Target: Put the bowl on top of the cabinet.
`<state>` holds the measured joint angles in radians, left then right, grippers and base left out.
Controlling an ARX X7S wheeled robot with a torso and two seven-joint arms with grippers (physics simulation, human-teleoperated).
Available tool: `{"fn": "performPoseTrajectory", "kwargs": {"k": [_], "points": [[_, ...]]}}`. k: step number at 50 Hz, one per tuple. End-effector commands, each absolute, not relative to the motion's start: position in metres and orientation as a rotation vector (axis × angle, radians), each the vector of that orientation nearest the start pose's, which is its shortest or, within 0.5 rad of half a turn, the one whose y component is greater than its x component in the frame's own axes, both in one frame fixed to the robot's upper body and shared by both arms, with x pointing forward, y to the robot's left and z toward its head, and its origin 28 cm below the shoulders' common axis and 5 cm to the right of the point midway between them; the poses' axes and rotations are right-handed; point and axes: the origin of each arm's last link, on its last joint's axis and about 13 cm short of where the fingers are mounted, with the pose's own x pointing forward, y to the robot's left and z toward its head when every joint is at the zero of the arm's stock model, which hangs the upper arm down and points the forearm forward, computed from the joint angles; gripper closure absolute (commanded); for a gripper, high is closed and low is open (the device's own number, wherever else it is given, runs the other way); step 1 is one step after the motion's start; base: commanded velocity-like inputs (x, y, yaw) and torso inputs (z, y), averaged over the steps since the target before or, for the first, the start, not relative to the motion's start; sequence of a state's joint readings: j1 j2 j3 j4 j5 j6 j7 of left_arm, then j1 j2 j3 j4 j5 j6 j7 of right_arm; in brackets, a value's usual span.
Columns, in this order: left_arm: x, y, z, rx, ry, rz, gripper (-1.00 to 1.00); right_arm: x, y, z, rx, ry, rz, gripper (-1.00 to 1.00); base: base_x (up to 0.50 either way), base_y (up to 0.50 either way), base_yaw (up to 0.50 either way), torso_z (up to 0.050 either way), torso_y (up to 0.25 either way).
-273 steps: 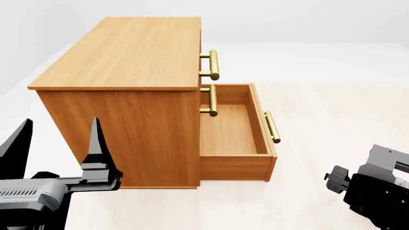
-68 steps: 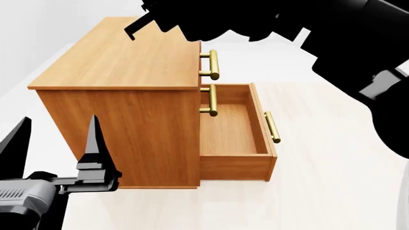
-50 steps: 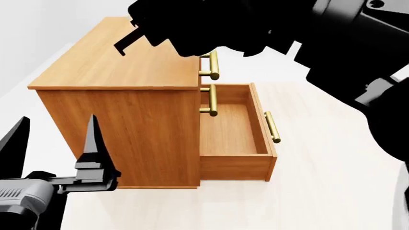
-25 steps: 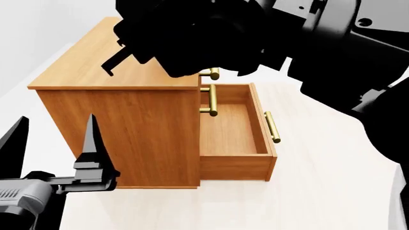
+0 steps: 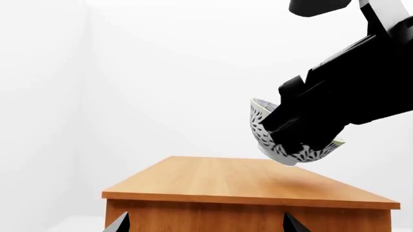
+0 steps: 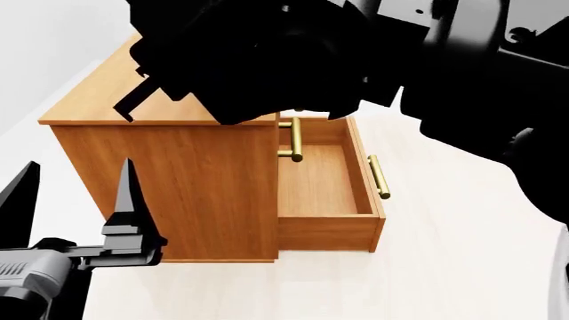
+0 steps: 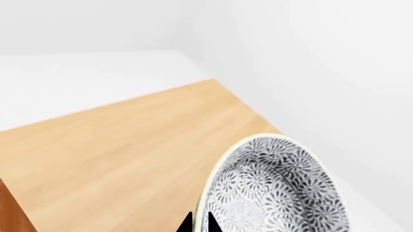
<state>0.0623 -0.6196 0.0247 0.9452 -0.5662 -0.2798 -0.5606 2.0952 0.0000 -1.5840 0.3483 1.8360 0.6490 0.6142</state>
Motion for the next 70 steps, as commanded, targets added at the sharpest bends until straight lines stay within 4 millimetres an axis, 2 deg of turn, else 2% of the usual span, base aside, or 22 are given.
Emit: {"fn": "performPoseTrajectory", "kwargs": {"k": [1,13,37,38,57,70], "points": [[0.151,0.240,0.179,-0.032,-0.443,0.021,-1.00,0.283,0.076,0.370,-0.541,0.100,0.539,1.00,0.00,0.00,0.00,0.000,0.000],[0.151,0.242,0.181,-0.035,-0.444,0.027,-1.00,0.295,0.073,0.357,-0.542,0.127,0.532,1.00,0.00,0.00,0.00,0.000,0.001],[0.151,0.242,0.180,-0.036,-0.443,0.027,-1.00,0.291,0.075,0.362,-0.544,0.105,0.555,1.00,0.00,0.00,0.00,0.000,0.000],[0.151,0.241,0.180,-0.035,-0.443,0.027,-1.00,0.291,0.075,0.363,-0.547,0.100,0.555,-1.00,0.00,0.00,0.00,0.000,0.000],[0.151,0.241,0.181,-0.034,-0.444,0.024,-1.00,0.285,0.075,0.384,-0.516,0.067,0.545,-1.00,0.00,0.00,0.00,0.000,0.000],[0.150,0.240,0.180,-0.033,-0.444,0.020,-1.00,0.278,0.076,0.406,-0.487,0.006,0.527,-1.00,0.00,0.00,0.00,0.000,0.000]]}}
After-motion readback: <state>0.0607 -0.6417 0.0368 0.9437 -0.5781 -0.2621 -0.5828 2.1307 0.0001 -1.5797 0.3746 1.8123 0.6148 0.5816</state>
